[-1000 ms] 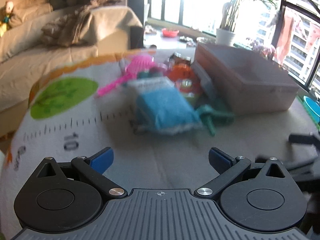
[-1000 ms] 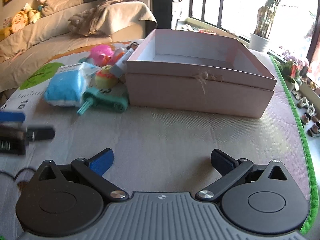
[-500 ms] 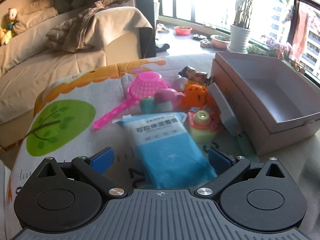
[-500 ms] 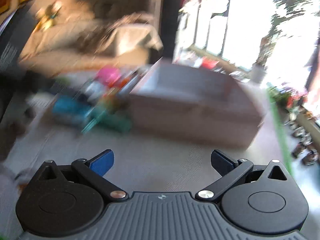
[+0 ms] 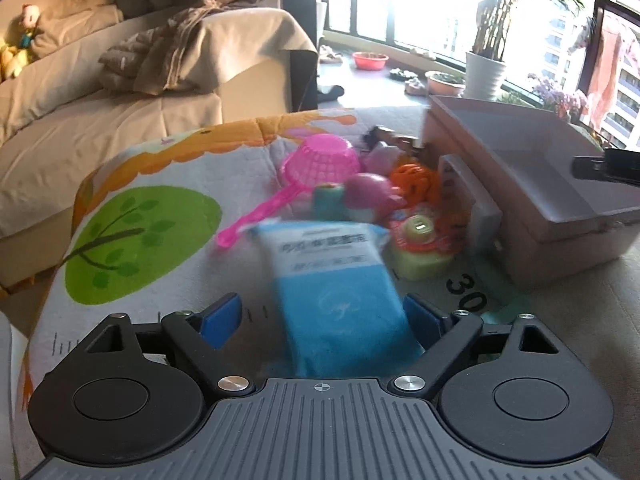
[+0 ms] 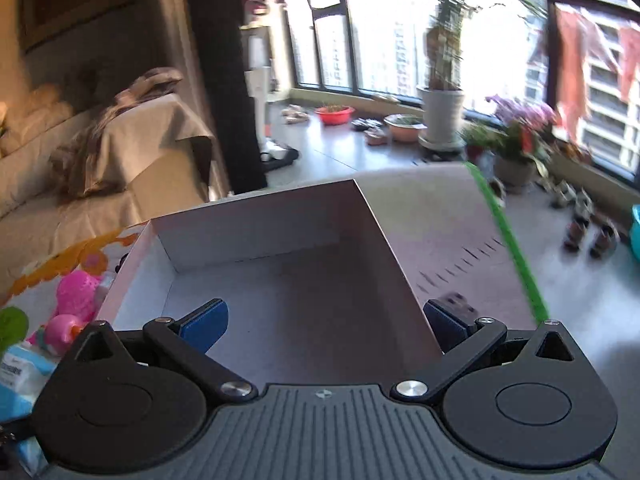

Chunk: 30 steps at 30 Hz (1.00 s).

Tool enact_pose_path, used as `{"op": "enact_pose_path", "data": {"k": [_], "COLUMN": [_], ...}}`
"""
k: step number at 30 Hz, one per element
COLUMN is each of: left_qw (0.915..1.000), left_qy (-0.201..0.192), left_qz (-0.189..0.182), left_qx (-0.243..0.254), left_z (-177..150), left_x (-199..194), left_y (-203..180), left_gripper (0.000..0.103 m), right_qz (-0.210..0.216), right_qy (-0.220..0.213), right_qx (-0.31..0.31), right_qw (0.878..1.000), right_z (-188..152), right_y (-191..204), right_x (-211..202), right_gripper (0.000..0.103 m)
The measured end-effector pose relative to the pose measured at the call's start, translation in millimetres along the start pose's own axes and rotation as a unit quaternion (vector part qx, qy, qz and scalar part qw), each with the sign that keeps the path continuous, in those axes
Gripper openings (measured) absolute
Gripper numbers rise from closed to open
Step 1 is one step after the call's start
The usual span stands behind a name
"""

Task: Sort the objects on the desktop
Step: 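Grasp the blue wet-wipe pack with the left tool while the right tool grasps the teal toy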

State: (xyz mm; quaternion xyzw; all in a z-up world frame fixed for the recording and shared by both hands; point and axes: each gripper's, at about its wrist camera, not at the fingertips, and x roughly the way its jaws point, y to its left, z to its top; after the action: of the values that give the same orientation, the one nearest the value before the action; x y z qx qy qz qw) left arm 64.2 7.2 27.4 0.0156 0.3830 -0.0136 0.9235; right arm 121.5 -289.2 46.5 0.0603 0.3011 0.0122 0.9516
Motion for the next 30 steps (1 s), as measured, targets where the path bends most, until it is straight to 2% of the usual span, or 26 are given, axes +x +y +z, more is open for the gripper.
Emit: {"op": "enact_pose_path", "data": {"k": [1, 2, 3, 4, 6, 8, 10, 12, 13, 17, 18, 19, 21, 23, 26, 28, 30], "left_qw": [1.0000, 1.0000, 1.0000, 1.0000, 0.9999, 1.0000, 1.0000, 1.0000, 1.0000, 0.9999, 0.9999, 0.9999, 0.9999, 0.9999, 0.9999, 0.9999, 0.9999], "left_qy": [0.000, 0.001, 0.001, 0.002, 0.001, 0.000, 0.000, 0.003, 0.004, 0.007, 0.009, 0.010, 0.010, 0.009, 0.006, 0.005, 0.005], "left_qz": [0.003, 0.004, 0.004, 0.004, 0.005, 0.003, 0.003, 0.002, 0.002, 0.008, 0.008, 0.009, 0.009, 0.009, 0.007, 0.009, 0.012], "left_qx": [0.001, 0.001, -0.001, -0.004, -0.009, -0.007, -0.004, -0.001, -0.001, -0.007, -0.009, -0.010, -0.011, -0.010, -0.010, -0.007, -0.002], "left_z": [0, 0, -1, -1, -2, -5, -9, -14, -16, -24, -25, -27, -28, -29, -27, -24, -20], "left_x": [0, 0, 0, -1, -4, -8, -13, -19, -22, -32, -34, -35, -36, -36, -34, -29, -21], "left_y": [1, 3, 5, 8, 14, 19, 23, 25, 26, 34, 36, 37, 38, 39, 37, 33, 29], "left_gripper": [0.088, 0.080, 0.073, 0.069, 0.061, 0.058, 0.058, 0.058, 0.058, 0.059, 0.059, 0.060, 0.061, 0.066, 0.075, 0.075, 0.071], "right_qz": [0.011, 0.011, 0.006, 0.004, 0.035, 0.074, 0.128, 0.162, 0.167, 0.168, 0.168, 0.162, 0.162, 0.168, 0.163, 0.141, 0.120], "right_qy": [0.001, -0.006, -0.024, -0.040, -0.057, -0.043, -0.007, 0.026, 0.036, 0.080, 0.096, 0.101, 0.103, 0.110, 0.114, 0.111, 0.102], "right_qx": [-0.003, -0.010, -0.021, -0.036, -0.064, -0.076, -0.095, -0.121, -0.128, -0.100, -0.093, -0.093, -0.116, -0.133, -0.152, -0.169, -0.183], "right_qw": [1.000, 1.000, 0.999, 0.999, 0.996, 0.993, 0.987, 0.979, 0.977, 0.977, 0.977, 0.977, 0.974, 0.971, 0.968, 0.969, 0.970], "right_z": [-1, -1, -3, -5, -16, -29, -49, -66, -72, -73, -74, -75, -77, -81, -90, -97, -104], "right_y": [0, 6, 14, 21, 35, 49, 67, 89, 100, 123, 124, 126, 127, 126, 111, 100, 87], "right_x": [1, -2, -11, -22, -47, -67, -75, -71, -66, -28, -18, -17, -21, -29, -50, -65, -75], "right_gripper": [0.103, 0.103, 0.103, 0.103, 0.103, 0.103, 0.097, 0.083, 0.080, 0.068, 0.056, 0.055, 0.039, 0.034, 0.034, 0.034, 0.033]}}
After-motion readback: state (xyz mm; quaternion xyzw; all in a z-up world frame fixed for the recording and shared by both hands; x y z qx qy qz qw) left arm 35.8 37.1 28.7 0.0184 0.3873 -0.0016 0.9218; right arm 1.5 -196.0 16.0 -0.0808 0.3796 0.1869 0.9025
